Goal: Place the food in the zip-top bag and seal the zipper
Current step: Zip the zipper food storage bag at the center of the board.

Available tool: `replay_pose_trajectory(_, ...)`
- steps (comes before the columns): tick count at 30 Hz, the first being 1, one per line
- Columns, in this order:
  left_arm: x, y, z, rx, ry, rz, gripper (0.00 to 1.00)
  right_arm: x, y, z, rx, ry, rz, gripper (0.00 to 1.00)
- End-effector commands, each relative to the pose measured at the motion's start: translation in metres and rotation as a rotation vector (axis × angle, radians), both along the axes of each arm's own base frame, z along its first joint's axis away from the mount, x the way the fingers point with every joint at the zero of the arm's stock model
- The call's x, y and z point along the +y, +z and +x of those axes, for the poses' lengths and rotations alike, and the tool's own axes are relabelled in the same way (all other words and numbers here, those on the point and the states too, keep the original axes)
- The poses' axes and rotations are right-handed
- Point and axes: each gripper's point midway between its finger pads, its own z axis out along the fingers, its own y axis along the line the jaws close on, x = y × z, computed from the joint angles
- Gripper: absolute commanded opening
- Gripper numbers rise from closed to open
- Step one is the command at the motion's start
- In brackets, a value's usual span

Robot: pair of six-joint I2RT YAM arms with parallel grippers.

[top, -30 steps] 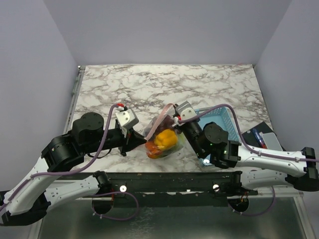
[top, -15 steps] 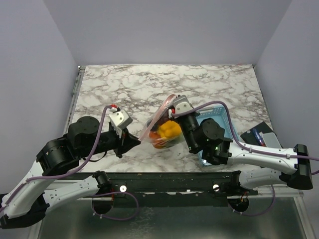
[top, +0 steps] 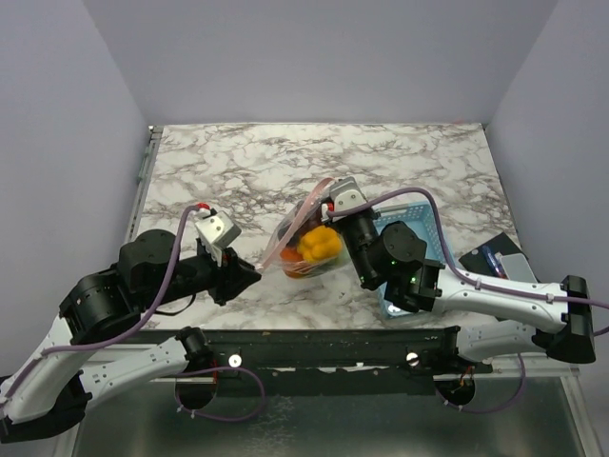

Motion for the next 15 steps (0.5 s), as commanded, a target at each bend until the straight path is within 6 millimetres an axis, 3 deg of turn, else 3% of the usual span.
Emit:
replay_pose_trajectory(1,0.007,-0.019,0.002,0.049,0.035,0.081,0.38,-0.014,0.038,-0.003,-0.007,0.049,0.146,0.01)
replay_pose_trajectory(6,0.012,-0.012,0.029,-0.002,0.158,0.132,0.59,-0.003,0.034,-0.012,0.034,0.161,0.119,0.01)
replay_pose_trajectory(15,0.003,0.030,0.055,-0.149,0.208,0.064,0.81,0.003,0.027,-0.033,0.086,0.318,0.092,0.01)
